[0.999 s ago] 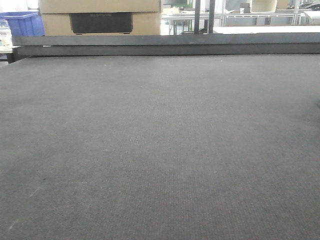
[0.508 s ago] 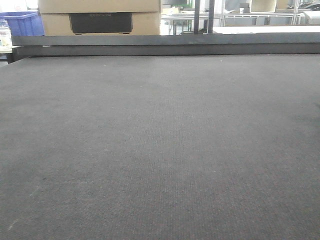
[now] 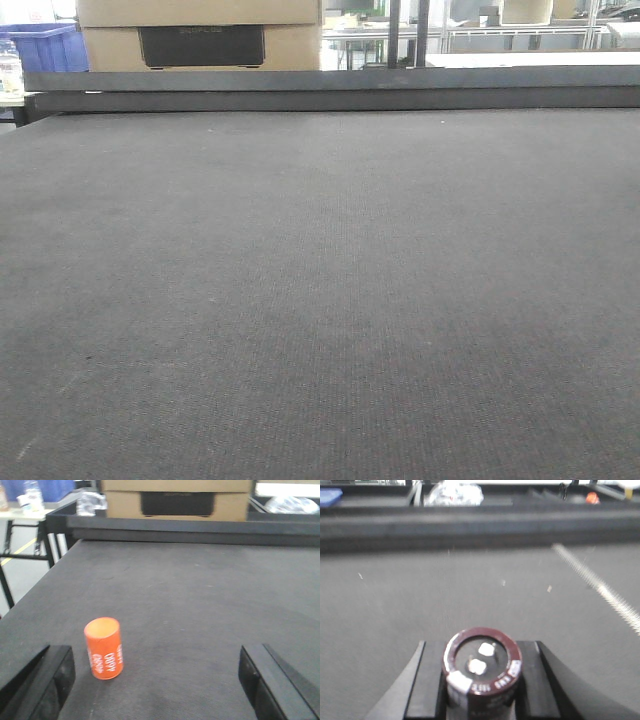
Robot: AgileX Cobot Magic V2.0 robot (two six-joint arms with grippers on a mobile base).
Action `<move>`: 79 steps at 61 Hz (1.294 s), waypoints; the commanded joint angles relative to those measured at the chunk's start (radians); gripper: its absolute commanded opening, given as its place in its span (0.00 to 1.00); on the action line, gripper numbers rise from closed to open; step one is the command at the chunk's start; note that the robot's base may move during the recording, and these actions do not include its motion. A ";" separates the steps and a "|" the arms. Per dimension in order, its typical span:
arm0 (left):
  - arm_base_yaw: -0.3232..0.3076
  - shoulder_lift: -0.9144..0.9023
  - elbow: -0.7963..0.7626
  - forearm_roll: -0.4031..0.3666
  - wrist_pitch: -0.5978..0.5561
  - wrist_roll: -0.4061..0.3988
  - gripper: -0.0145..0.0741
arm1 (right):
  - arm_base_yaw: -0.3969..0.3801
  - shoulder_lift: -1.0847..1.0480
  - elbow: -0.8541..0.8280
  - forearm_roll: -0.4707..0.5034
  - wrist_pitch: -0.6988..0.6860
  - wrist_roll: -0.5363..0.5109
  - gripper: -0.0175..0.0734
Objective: Place cylindrical capacitor in blue bin on shelf
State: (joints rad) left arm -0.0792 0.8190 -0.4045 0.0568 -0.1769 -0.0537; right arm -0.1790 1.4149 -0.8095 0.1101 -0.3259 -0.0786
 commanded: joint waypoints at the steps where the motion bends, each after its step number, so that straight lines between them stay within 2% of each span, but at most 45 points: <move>1: 0.038 0.099 0.035 -0.031 -0.195 -0.001 0.81 | -0.006 -0.102 -0.006 -0.006 0.104 0.000 0.01; 9: 0.102 0.289 0.031 -0.036 -0.367 -0.001 0.81 | -0.006 -0.209 -0.006 -0.006 0.238 0.000 0.01; 19: 0.117 0.533 -0.016 -0.057 -0.510 -0.001 0.81 | -0.006 -0.325 -0.006 -0.006 0.277 0.000 0.01; 27: 0.117 0.708 -0.111 -0.028 -0.518 -0.001 0.81 | -0.006 -0.391 -0.006 -0.006 0.277 0.000 0.01; 43: 0.117 0.898 -0.266 -0.028 -0.518 -0.001 0.81 | -0.006 -0.439 -0.006 -0.006 0.284 0.000 0.01; 47: 0.117 0.935 -0.293 -0.047 -0.518 -0.001 0.81 | -0.006 -0.439 -0.006 -0.006 0.284 0.000 0.01; 55: 0.117 1.009 -0.346 -0.131 -0.523 -0.001 0.81 | -0.006 -0.439 -0.006 -0.006 0.288 0.000 0.01; 74: 0.117 1.142 -0.469 -0.131 -0.523 -0.001 0.81 | -0.006 -0.439 -0.006 -0.006 0.298 0.000 0.01; 79: 0.117 1.149 -0.475 -0.131 -0.520 -0.001 0.77 | -0.006 -0.439 -0.006 -0.011 0.297 0.000 0.01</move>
State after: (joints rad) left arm 0.0345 1.9600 -0.8657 -0.0668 -0.6823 -0.0537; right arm -0.1790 0.9838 -0.8095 0.1101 -0.0142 -0.0786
